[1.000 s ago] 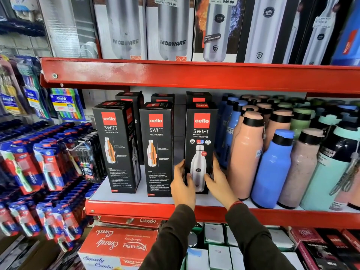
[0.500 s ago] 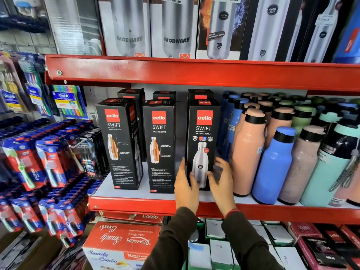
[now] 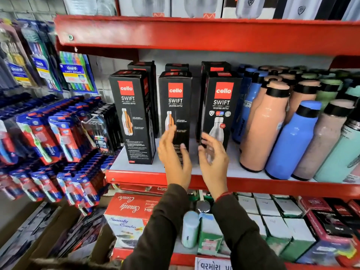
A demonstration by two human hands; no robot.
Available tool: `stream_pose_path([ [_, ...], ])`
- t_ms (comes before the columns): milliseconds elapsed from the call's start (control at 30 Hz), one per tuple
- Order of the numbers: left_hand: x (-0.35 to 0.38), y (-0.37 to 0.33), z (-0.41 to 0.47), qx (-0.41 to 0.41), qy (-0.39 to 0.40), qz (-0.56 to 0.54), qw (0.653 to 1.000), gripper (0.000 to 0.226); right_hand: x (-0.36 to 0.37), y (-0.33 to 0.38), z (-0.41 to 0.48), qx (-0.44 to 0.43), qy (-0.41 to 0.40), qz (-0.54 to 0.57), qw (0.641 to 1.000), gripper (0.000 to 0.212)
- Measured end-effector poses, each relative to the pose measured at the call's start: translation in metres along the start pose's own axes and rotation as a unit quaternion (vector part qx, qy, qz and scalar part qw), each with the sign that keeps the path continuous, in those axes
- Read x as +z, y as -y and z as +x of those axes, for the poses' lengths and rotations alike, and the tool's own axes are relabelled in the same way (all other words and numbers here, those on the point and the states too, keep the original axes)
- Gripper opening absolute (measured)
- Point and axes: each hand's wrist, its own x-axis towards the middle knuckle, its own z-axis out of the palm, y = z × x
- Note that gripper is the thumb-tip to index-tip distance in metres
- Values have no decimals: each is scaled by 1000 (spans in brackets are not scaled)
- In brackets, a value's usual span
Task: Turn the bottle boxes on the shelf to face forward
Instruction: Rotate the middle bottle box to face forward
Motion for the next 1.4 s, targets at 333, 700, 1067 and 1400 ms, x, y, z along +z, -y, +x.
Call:
stream_pose_path([
  [333, -37, 51, 17, -204, 164, -113, 959, 57, 43, -11, -1, 150, 87, 4, 985, 49],
  [700, -42, 72, 35, -238, 153, -133, 950, 42, 59, -17, 0, 158, 25, -13, 987, 38],
  [1067, -51, 44, 35, -288, 76, -234, 925, 43, 57, -2, 5, 117, 60, -63, 989, 57],
  [1400, -54, 46, 30, -253, 75, -244, 933, 40, 62, 4, 9, 129, 16, -44, 990, 71],
])
